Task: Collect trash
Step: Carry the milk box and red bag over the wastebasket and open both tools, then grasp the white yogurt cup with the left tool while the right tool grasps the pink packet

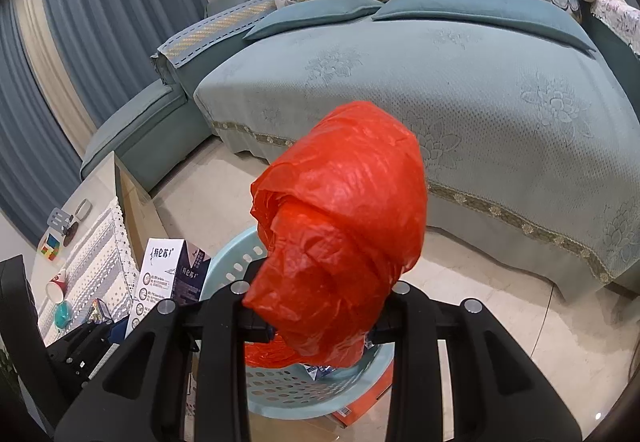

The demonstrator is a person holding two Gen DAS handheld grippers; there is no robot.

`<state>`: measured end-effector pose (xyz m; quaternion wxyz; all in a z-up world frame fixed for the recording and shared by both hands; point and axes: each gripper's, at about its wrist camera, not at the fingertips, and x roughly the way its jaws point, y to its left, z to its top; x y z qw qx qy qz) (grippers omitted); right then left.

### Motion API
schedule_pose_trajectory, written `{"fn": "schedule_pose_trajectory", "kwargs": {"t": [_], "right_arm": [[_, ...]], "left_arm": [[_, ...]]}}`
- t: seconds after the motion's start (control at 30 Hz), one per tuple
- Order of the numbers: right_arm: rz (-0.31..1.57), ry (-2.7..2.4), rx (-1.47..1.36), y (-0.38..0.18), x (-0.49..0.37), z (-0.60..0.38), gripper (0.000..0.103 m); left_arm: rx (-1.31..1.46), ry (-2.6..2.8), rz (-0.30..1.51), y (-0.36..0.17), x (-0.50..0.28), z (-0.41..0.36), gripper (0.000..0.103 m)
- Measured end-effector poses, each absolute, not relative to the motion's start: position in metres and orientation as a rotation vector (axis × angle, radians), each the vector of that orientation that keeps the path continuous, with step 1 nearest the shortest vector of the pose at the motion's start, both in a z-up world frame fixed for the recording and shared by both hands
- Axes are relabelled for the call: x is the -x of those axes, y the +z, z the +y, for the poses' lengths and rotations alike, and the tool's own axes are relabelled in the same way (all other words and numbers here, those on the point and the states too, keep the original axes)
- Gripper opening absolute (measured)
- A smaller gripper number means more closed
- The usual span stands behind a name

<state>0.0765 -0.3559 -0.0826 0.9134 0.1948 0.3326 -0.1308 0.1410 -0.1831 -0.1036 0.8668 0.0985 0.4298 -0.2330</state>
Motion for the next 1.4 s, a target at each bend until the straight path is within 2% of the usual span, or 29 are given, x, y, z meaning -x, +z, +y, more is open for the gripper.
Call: {"fn": "schedule_pose_trajectory", "kwargs": {"t": [0.03, 0.07, 0.1, 0.13, 0.17, 0.37, 0.6, 0.93, 1.03, 1.13, 1.4], "right_arm": [[0.681, -0.278, -0.389, -0.082, -0.077, -0.354, 0.038], [0.675, -0.285, -0.38, -0.081, -0.076, -0.354, 0.064], [0.659, -0.295, -0.379, -0.08, -0.075, -0.354, 0.075], [0.637, -0.297, -0.387, -0.078, -0.073, -0.355, 0.083], [0.615, -0.294, -0.4, -0.076, -0.07, -0.357, 0.083], [0.518, -0.301, -0.5, -0.068, -0.053, -0.373, 0.088], [0.56, -0.297, -0.507, -0.074, -0.057, -0.376, 0.088], [0.624, -0.236, -0.396, -0.077, -0.076, -0.347, 0.088], [0.626, -0.193, -0.372, -0.075, -0.081, -0.336, 0.089], [0.638, -0.138, -0.346, -0.072, -0.087, -0.322, 0.095], [0.644, 0.219, -0.244, -0.055, -0.102, -0.249, 0.095]], "left_arm": [[-0.204, -0.493, 0.884, -0.102, -0.14, -0.183, 0.053], [-0.2, -0.501, 0.872, -0.101, -0.139, -0.182, 0.057], [-0.198, -0.51, 0.865, -0.099, -0.138, -0.181, 0.068], [-0.194, -0.522, 0.86, -0.097, -0.138, -0.181, 0.073], [-0.189, -0.534, 0.855, -0.095, -0.137, -0.181, 0.077], [-0.106, -0.537, 0.871, -0.086, -0.143, -0.169, 0.081], [0.04, -0.541, 0.957, -0.09, -0.155, -0.146, 0.081], [0.109, -0.572, 0.885, -0.059, -0.158, -0.091, 0.081], [0.152, -0.504, 0.86, -0.043, -0.168, -0.048, 0.081], [0.177, -0.397, 0.841, -0.033, -0.179, 0.001, 0.081], [0.208, 0.057, 0.751, -0.033, -0.226, 0.14, 0.082]]}}
